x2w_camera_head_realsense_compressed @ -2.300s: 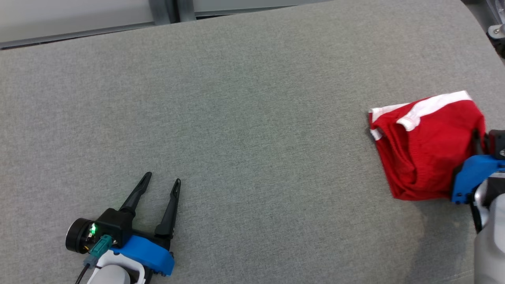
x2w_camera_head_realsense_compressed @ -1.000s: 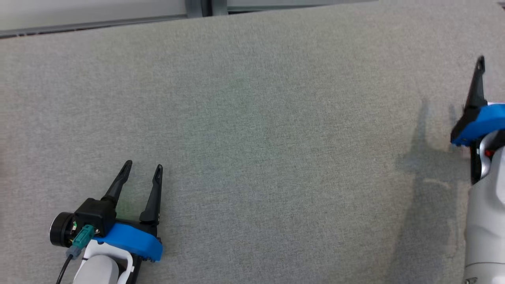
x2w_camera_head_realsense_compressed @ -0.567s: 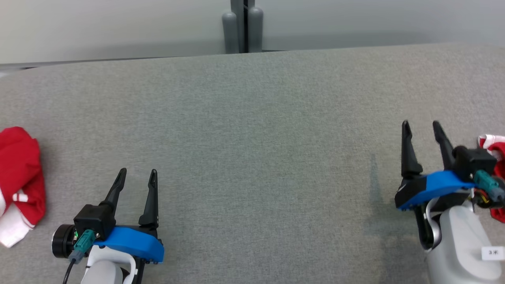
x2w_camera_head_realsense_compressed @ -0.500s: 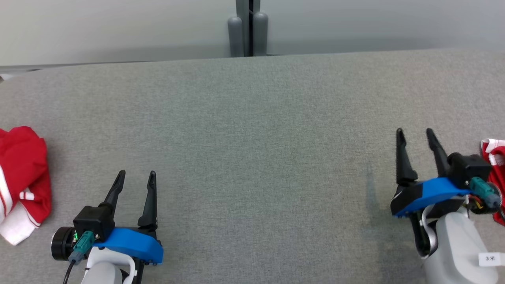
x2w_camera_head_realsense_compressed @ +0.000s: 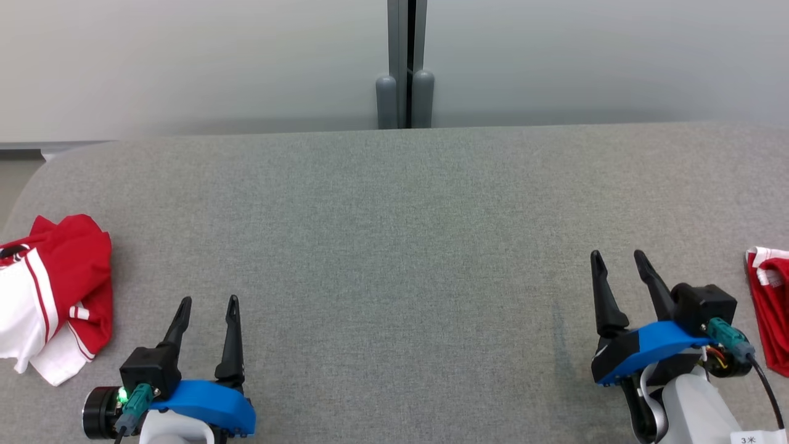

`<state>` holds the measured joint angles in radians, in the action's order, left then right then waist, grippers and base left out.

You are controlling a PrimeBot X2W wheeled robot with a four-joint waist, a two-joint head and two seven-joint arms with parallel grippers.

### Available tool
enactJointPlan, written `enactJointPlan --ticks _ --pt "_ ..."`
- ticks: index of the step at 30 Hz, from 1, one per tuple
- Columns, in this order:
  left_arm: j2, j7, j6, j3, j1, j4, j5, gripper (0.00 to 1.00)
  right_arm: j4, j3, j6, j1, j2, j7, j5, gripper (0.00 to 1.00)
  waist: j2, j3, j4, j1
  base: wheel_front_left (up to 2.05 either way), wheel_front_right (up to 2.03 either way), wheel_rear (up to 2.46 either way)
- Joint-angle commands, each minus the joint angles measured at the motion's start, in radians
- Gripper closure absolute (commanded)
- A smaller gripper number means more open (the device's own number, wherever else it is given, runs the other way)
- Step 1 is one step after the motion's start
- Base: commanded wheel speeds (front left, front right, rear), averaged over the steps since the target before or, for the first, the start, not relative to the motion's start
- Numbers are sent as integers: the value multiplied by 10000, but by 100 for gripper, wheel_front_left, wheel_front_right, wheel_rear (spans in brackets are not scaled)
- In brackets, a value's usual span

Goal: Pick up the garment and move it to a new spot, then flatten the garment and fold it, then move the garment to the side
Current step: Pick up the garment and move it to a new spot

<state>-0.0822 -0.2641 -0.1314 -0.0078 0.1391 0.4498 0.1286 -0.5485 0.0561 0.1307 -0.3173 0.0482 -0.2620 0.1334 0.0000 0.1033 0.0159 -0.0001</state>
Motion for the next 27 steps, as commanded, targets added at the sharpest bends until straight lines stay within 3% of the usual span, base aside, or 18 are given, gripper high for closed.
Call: enactJointPlan --ticks 1,9,27 --pt "52 -5 16 54 -63 10 -85 0 -30 -22 0 182 46 -40 23 0 0 -105 -52 1 0 0 0" --pt "198 -5 181 244 -523 101 -284 0 -241 -186 0 690 44 -41 180 0 0 -845 -131 1 0 0 0" --pt "303 -5 418 494 -708 -125 -389 0 101 -371 0 633 44 -39 238 0 0 -1243 -179 1 0 0 0"
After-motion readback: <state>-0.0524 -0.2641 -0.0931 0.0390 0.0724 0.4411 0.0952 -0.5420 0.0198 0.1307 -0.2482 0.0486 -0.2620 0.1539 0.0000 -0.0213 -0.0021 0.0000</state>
